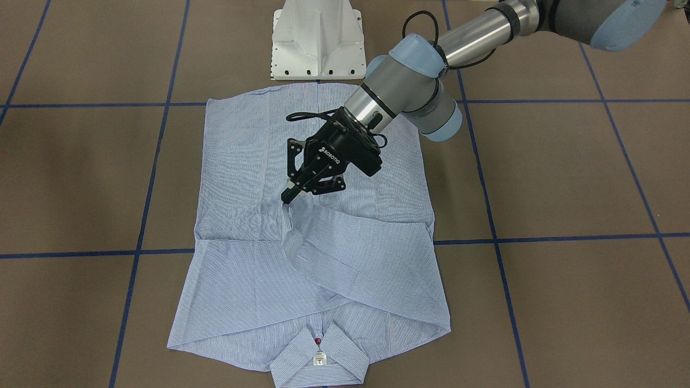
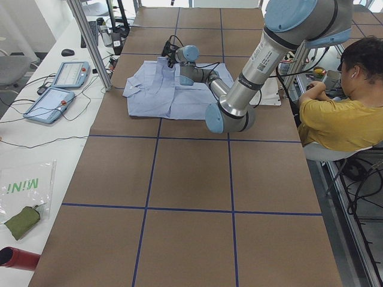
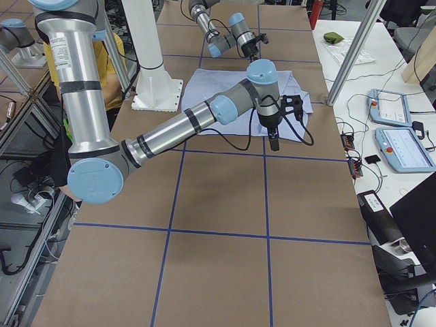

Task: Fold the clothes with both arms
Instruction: 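Lay the sleeve down and release with the left gripper while the right approaches, then move both grippers down to the hem corners nearest the robot, then grasp the hem corners with both grippers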

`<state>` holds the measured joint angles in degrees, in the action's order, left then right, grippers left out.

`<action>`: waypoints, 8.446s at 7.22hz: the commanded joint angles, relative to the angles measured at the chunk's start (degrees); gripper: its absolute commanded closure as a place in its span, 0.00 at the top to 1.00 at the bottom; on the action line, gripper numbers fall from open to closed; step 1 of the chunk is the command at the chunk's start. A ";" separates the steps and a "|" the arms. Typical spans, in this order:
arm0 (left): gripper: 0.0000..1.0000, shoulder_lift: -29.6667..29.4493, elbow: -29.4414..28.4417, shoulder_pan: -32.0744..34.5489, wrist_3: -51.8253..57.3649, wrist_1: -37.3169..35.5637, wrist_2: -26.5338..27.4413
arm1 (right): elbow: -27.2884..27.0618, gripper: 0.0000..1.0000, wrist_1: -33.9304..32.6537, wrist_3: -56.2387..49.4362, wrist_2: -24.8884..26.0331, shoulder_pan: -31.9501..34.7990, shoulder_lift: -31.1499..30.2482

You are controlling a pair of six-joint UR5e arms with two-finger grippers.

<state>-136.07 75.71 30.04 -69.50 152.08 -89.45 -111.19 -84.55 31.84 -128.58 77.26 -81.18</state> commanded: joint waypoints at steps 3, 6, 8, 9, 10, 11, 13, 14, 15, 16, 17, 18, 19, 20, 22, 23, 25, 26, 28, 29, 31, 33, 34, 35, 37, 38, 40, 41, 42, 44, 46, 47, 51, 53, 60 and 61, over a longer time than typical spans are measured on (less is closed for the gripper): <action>1.00 -7.28 -9.17 -6.83 0.15 -1.87 5.42 | 0.10 1.00 0.00 0.06 -0.01 -0.09 -0.03; 1.00 -2.65 -2.37 -4.48 9.11 -8.33 0.19 | -0.95 1.00 0.09 5.39 1.30 -3.49 0.24; 1.00 8.93 15.08 -3.06 12.51 -17.38 -3.18 | -7.60 1.00 0.00 18.09 8.39 -13.13 -0.55; 1.00 13.51 21.96 -2.88 14.54 -21.69 -3.19 | -11.38 1.00 0.00 25.13 12.08 -19.19 -1.60; 1.00 18.95 27.94 -2.79 14.57 -23.82 -3.19 | -15.68 1.00 0.00 31.98 16.91 -26.21 -3.44; 1.00 24.75 32.88 -2.88 14.57 -23.93 -3.19 | -19.03 1.00 0.00 38.49 22.87 -33.50 -5.72; 1.00 32.94 36.78 -3.93 12.21 -23.84 -2.66 | -23.36 1.00 0.52 51.24 37.27 -49.49 -10.03; 1.00 37.24 39.58 -6.20 8.02 -23.67 -2.40 | -23.63 1.00 3.31 55.30 41.26 -55.05 -12.66; 1.00 40.24 42.04 -9.61 0.40 -23.76 -1.18 | -23.63 1.00 9.08 57.87 45.91 -59.81 -17.47; 1.00 42.01 43.02 -14.52 -3.41 -24.02 3.62 | -23.63 1.00 12.97 59.28 49.27 -62.90 -21.08; 1.00 42.55 43.12 -17.35 -5.98 -27.15 5.15 | -23.63 1.00 13.01 59.82 49.99 -63.63 -21.29; 1.00 42.04 43.82 -19.21 -9.13 -34.32 5.16 | -23.63 1.00 13.01 60.17 50.70 -64.15 -21.30; 1.00 41.42 43.82 -20.27 -12.12 -39.44 5.25 | -23.55 1.00 13.01 60.26 51.05 -64.51 -21.30; 1.00 41.42 43.74 -20.72 -13.20 -40.97 5.16 | -23.55 1.00 13.01 60.35 51.06 -64.69 -21.30; 0.98 41.50 43.13 -22.64 -15.39 -41.25 5.07 | -23.55 1.00 13.01 60.35 51.76 -65.48 -21.30; 0.90 41.50 43.03 -22.74 -15.58 -41.25 5.16 | -23.46 1.00 13.10 60.35 52.02 -65.65 -21.30; 0.80 41.42 42.42 -23.53 -16.54 -41.25 5.16 | -23.46 1.00 13.10 60.35 52.02 -65.83 -21.21; 0.78 41.42 42.59 -23.62 -16.55 -41.25 5.16 | -23.46 1.00 13.10 60.35 52.11 -65.92 -21.21; 0.73 41.50 42.59 -24.32 -16.55 -41.25 5.16 | -23.46 1.00 13.10 60.35 52.55 -66.27 -21.21; 0.70 41.59 42.42 -24.50 -16.72 -41.33 5.16 | -23.46 1.00 13.10 60.35 52.55 -66.36 -21.21; 0.64 41.77 42.33 -24.59 -16.81 -41.33 5.07 | -23.46 1.00 13.10 60.35 52.99 -66.71 -21.21; 0.64 41.86 41.54 -24.59 -16.81 -41.33 5.07 | -23.37 1.00 13.10 60.35 53.16 -66.71 -21.21; 0.64 41.86 41.54 -24.50 -16.81 -41.33 5.07 | -23.28 1.00 13.10 60.35 53.17 -66.80 -21.12; 0.61 41.94 41.54 -24.50 -16.81 -41.33 4.99 | -23.28 1.00 13.10 60.35 53.17 -66.80 -21.12; 0.31 41.68 41.54 -24.50 -16.81 -41.33 4.99 | -23.19 1.00 13.10 60.35 53.52 -66.97 -21.12; 0.12 41.68 41.63 -24.50 -16.81 -41.33 4.99 | -23.02 1.00 13.10 60.35 53.52 -66.97 -21.21; 0.00 41.51 41.71 -24.50 -16.81 -41.33 4.99 | -22.84 1.00 13.10 60.35 53.61 -66.97 -21.12; 0.00 41.68 42.06 -24.50 -16.55 -41.33 4.99 | -22.76 1.00 13.18 60.35 53.61 -66.97 -21.21; 0.00 41.51 41.98 -24.50 -16.37 -41.33 4.90 | -22.49 1.00 13.44 60.35 53.61 -66.97 -21.21; 0.00 40.98 42.24 -24.50 -16.37 -40.99 4.81 | -22.32 1.00 14.49 63.67 54.39 -68.28 -21.21; 0.00 40.98 42.33 -24.50 -16.37 -40.72 5.07 | -19.17 0.96 19.93 68.40 58.68 -71.87 -21.38; 0.00 40.98 42.42 -24.50 -16.37 -40.54 5.07 | -18.28 0.79 19.95 70.61 61.66 -74.33 -21.38; 0.00 41.06 43.47 -24.68 -16.20 -40.54 6.82 | -14.24 0.52 19.42 71.25 66.08 -78.83 -20.68; 0.00 40.98 43.47 -24.68 -16.11 -40.54 6.92 | -12.83 0.51 19.34 71.25 66.96 -80.15 -20.51; 0.00 41.15 44.18 -24.59 -16.11 -40.54 6.92 | -10.19 0.51 8.09 71.16 69.07 -82.44 -13.74; 0.00 41.15 44.18 -24.59 -16.11 -40.54 6.92 | -10.01 0.44 8.09 71.16 69.25 -82.70 -13.56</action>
<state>-94.94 119.90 5.45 -85.60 111.51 -82.53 -121.40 -76.40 103.01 -59.51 -5.15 -94.71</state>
